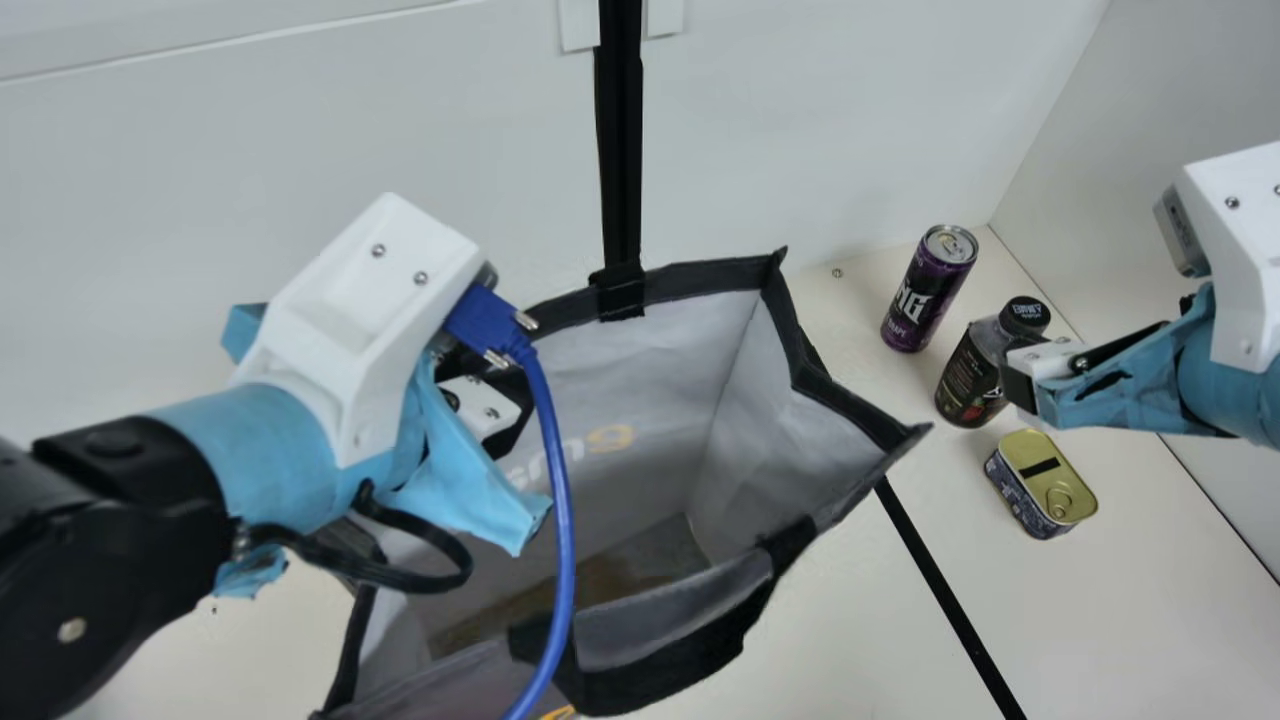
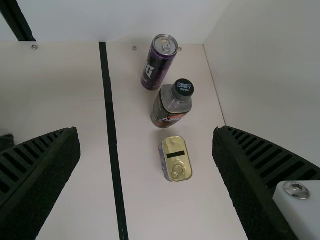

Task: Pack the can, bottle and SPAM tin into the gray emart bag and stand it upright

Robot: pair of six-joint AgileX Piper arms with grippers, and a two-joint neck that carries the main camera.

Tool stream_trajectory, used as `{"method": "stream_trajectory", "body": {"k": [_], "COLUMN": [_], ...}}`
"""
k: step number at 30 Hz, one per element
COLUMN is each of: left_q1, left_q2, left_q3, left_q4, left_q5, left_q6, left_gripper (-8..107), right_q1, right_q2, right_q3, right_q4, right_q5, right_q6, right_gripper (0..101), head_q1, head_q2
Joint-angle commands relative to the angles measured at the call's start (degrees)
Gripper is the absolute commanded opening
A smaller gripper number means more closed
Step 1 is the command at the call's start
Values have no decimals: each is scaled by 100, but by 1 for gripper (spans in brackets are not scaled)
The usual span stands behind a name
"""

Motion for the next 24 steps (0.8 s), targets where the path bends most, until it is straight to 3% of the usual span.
{"method": "stream_trajectory", "body": {"k": [1,12,24], "left_q1": [-51,-449,-861], "left_q2": [-63,-522,-1142], "left_q3": [9,198,1158], "left_q4": [295,1784,3581], "left_q5": [0,0,0], "left_q6": [-237,-1188,-2337], "left_gripper": [-8,-8,-8], "right_q1": [0,0,0], "right_q2": [0,0,0], "right_q3": [0,0,0], "right_q4": [0,0,0], "right_q5": [0,0,0], "right_q6": [0,0,0], "right_gripper": [95,95,95], "head_q1": [-130,-130,-130], "head_q2": [-5,-5,-5]}}
